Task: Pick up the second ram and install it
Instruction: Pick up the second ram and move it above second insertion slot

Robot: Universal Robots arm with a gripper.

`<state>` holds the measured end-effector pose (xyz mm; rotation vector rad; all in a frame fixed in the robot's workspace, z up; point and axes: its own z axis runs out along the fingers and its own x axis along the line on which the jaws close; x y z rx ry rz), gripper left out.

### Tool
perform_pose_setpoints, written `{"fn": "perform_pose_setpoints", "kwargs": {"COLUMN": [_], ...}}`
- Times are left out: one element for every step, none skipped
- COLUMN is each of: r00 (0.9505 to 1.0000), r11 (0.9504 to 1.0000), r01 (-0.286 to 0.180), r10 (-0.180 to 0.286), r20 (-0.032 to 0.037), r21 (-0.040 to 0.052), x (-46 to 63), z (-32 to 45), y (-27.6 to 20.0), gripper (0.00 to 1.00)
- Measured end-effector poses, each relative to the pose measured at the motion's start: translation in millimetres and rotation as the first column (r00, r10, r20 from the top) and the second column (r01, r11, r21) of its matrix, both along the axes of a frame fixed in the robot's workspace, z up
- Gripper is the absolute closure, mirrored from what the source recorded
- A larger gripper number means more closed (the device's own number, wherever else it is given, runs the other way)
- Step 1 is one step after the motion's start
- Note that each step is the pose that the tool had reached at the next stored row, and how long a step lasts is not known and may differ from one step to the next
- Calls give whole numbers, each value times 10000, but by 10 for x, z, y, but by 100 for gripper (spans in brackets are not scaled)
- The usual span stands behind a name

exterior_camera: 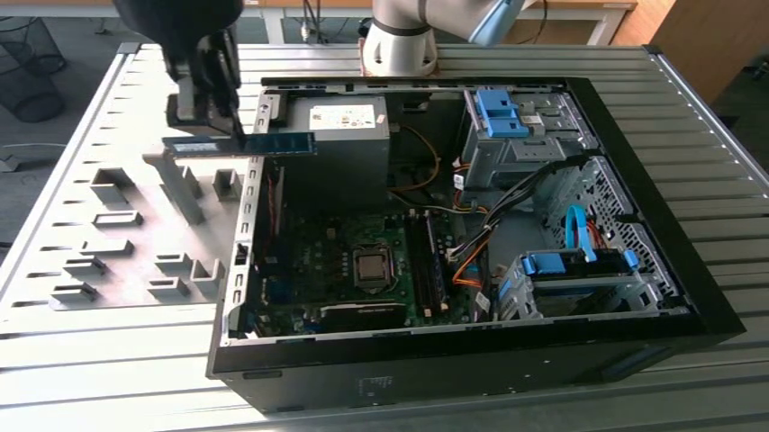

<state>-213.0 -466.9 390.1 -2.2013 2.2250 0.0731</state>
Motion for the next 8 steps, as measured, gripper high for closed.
{"fn": "perform_pose_setpoints", "kwargs": {"r00": [10000,10000,10000,10000,10000,10000,10000,10000], "r11": [10000,10000,10000,10000,10000,10000,10000,10000], "r01": [0,1,1,0,-1,0,1,0], "r10": [0,-1,-1,0,1,0,-1,0], "r20": [-1,0,0,0,0,-1,0,0], "r21": [0,0,1,0,0,-1,0,0], "x": [45,90,135,180,226,274,319,364], "z": [0,0,0,0,0,0,0,0], "y": [0,0,1,0,0,0,0,0], "gripper": [86,86,86,86,86,86,86,86]}}
